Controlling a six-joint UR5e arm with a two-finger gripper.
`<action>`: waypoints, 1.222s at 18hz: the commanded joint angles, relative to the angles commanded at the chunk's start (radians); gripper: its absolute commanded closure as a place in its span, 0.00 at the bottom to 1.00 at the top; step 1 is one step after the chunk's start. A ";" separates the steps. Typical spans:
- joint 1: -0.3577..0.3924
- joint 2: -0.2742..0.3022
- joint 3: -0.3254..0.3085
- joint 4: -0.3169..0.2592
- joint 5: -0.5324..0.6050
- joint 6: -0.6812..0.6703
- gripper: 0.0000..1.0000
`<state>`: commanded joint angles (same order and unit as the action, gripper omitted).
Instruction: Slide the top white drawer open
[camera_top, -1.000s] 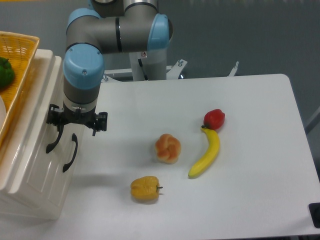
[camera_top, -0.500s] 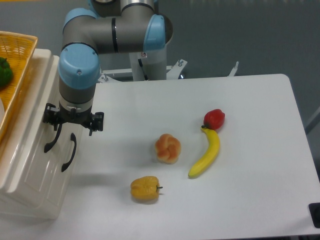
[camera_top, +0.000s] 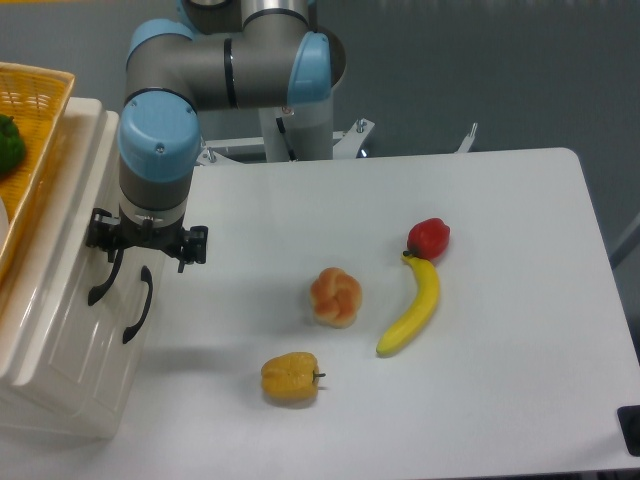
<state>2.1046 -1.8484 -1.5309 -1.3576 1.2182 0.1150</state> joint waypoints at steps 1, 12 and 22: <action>0.003 0.000 0.000 0.000 -0.015 0.012 0.00; 0.025 0.000 -0.009 -0.006 -0.045 0.025 0.00; 0.025 0.002 -0.017 -0.006 -0.046 0.025 0.00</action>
<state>2.1292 -1.8469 -1.5478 -1.3637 1.1720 0.1396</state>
